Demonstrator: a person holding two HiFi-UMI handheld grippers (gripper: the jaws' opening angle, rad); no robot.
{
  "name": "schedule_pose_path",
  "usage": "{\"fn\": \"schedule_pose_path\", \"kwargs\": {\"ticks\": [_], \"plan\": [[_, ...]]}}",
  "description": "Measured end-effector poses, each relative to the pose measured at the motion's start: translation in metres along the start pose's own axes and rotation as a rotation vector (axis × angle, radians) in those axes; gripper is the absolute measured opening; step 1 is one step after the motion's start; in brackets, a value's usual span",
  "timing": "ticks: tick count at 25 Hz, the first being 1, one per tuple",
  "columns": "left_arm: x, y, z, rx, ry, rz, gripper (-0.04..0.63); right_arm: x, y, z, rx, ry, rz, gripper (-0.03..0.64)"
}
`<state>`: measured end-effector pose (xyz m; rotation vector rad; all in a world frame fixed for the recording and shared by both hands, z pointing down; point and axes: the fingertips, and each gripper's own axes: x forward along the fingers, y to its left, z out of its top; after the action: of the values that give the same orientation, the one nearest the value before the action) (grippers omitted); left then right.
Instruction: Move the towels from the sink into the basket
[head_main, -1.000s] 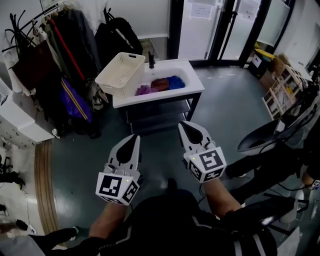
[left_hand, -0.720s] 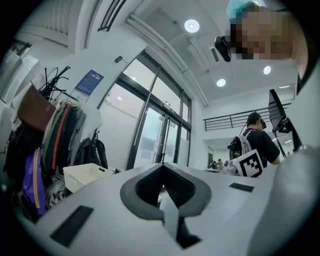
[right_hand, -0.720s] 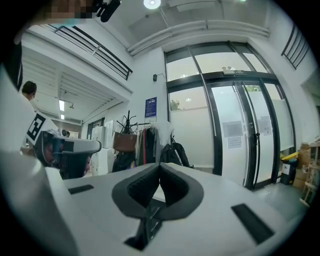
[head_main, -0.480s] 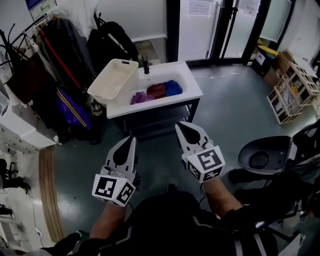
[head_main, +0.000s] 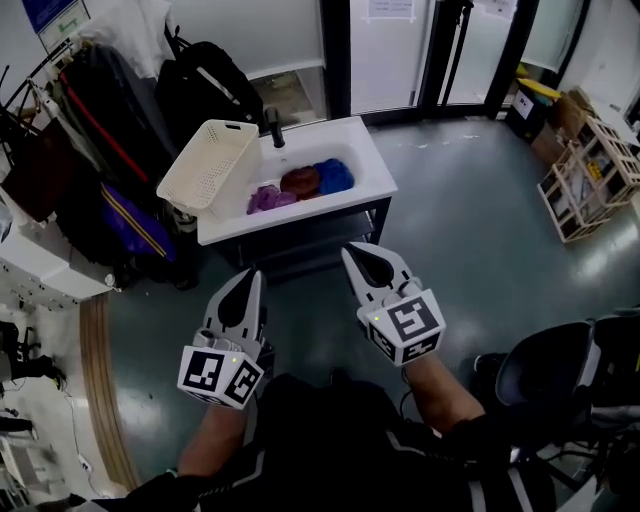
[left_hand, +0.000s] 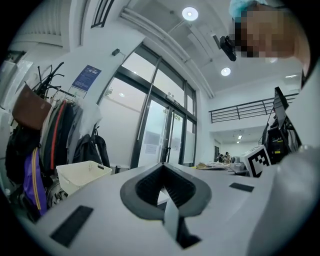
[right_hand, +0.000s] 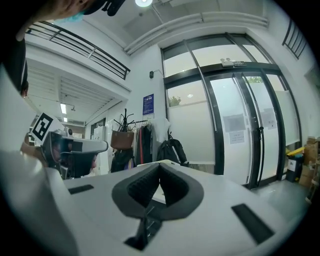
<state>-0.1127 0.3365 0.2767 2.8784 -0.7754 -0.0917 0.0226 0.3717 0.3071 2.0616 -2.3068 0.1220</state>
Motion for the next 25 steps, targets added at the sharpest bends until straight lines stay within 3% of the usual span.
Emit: {"fn": "schedule_pose_path", "kwargs": {"ticks": [11,15,25], "plan": [[0.045,0.028,-0.015,-0.009,0.018,-0.030,0.006,0.039,-0.030,-0.011,0.007,0.014,-0.029,0.005],[0.067,0.053,-0.005,0.002,0.011,-0.040,0.006,0.067,-0.043,0.000,-0.012,0.008,-0.064,0.005],[0.106,0.122,0.007,-0.002,0.008,-0.044,0.006,0.150,-0.056,-0.002,-0.024,0.059,-0.047,0.005]]}}
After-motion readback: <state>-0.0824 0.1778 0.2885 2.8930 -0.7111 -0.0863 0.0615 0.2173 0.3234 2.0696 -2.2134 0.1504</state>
